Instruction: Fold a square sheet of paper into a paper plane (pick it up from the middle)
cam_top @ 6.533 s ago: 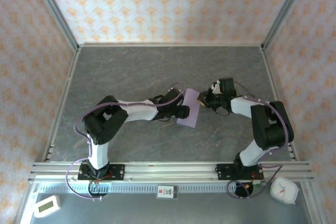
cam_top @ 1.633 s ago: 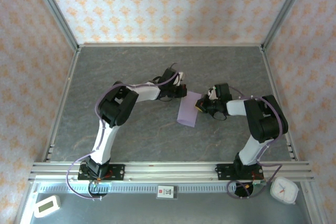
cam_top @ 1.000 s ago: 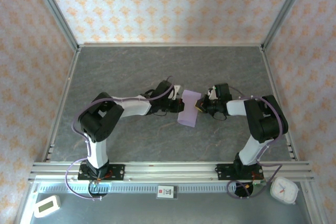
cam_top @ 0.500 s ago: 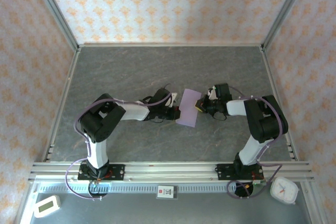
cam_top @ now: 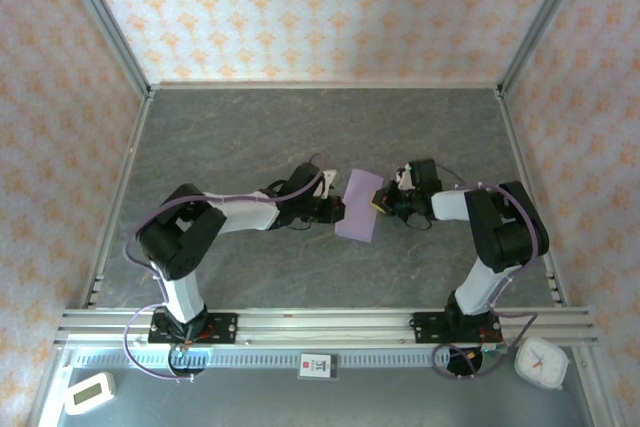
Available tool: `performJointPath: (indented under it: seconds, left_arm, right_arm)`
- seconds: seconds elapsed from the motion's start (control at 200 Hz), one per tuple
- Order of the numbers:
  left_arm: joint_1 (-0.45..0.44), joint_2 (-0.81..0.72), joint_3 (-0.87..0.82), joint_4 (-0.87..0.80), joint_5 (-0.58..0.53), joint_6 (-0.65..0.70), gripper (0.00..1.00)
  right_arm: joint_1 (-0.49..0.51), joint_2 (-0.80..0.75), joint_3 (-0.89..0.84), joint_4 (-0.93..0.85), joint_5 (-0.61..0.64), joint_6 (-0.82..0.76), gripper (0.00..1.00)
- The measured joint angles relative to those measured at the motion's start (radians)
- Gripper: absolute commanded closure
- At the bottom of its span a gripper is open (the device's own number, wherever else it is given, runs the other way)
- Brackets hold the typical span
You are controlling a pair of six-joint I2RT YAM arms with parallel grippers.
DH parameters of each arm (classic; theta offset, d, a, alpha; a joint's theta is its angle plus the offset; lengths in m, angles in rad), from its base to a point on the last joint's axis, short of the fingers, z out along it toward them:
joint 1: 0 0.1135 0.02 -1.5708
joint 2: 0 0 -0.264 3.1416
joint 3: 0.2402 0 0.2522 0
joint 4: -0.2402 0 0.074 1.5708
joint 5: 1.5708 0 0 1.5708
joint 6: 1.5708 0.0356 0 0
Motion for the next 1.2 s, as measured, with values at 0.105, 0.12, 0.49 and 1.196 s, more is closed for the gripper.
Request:
performJointPath:
  seconds: [0.105, 0.12, 0.49, 1.196]
  left_arm:
    - [-0.002, -0.009, 0.000, 0.005, 0.002, -0.006, 1.00]
    - [-0.003, -0.008, 0.000, 0.005, 0.002, -0.007, 1.00]
    - [-0.024, 0.014, -0.063, 0.022, 0.014, -0.015, 1.00]
    - [-0.024, 0.037, -0.099, 0.048, 0.021, -0.014, 1.00]
  right_arm:
    - [0.000, 0.000, -0.001, 0.000, 0.000, 0.000, 1.00]
    - [0.000, 0.000, -0.001, 0.000, 0.000, 0.000, 1.00]
    - [0.000, -0.001, -0.003, 0.003, 0.000, 0.000, 1.00]
    - [0.013, -0.014, 0.075, -0.154, 0.016, -0.007, 1.00]
